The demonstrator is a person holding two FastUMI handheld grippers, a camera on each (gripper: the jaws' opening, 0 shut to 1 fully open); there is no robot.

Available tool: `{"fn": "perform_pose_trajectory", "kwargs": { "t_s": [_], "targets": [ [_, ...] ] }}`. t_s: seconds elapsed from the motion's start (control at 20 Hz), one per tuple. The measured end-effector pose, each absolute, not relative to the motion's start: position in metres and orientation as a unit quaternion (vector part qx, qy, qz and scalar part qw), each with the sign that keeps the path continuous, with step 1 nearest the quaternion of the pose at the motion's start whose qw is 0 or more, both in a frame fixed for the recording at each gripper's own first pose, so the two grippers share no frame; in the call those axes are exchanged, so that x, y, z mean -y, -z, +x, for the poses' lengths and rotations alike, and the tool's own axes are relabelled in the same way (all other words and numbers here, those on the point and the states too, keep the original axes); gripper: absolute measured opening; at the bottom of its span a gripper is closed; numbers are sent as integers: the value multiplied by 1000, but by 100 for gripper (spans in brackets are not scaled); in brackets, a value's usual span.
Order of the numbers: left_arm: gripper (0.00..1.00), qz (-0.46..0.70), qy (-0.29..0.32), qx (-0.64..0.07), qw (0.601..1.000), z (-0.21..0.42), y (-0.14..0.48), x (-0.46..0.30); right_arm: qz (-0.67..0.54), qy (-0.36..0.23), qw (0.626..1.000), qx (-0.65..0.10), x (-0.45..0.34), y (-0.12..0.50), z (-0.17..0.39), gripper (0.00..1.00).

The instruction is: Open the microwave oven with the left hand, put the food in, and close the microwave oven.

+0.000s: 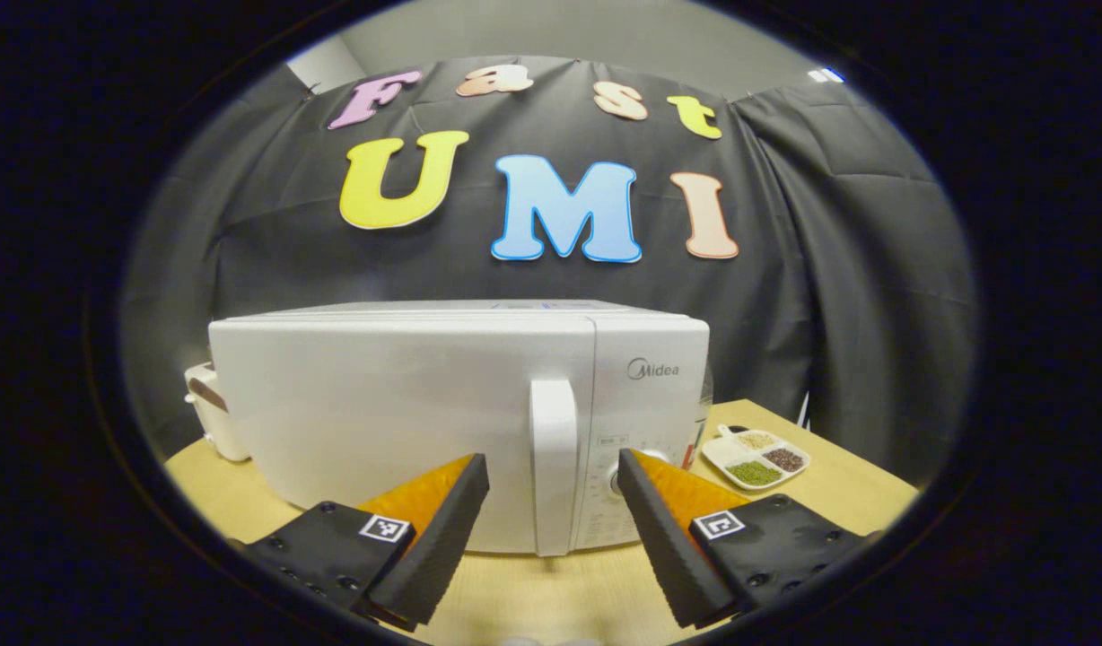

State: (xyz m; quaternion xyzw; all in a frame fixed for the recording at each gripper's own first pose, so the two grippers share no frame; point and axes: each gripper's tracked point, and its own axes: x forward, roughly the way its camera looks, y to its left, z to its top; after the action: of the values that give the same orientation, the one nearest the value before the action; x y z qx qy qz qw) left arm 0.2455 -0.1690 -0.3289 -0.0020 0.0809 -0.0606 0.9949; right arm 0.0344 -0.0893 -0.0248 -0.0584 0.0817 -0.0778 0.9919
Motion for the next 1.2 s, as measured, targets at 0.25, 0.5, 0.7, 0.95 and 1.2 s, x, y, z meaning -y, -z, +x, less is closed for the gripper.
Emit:
{"fn": "perform_pose_trajectory", "kwargs": {
  "t_s": [0.25, 0.5, 0.7, 0.95, 1.2],
  "targets": [
    [76, -4, 61, -89, 994, 253, 339, 171, -58, 81, 991, -89, 94, 33, 37, 96],
    [36, 5, 53, -100, 994, 254, 344, 169, -57, 77, 991, -97, 94, 40, 37, 96],
    [34, 5, 58, -99, 993, 254, 344, 169, -55, 72, 990, -106, 93, 47, 35, 96],
    [28, 3, 65, -108, 992, 252, 344, 168, -62, 69, 990, -104, 95, 45, 29, 96],
    [26, 1, 70, -112, 991, 249, 342, 167, -54, 66, 991, -106, 98, 47, 25, 96]
  ]
}}
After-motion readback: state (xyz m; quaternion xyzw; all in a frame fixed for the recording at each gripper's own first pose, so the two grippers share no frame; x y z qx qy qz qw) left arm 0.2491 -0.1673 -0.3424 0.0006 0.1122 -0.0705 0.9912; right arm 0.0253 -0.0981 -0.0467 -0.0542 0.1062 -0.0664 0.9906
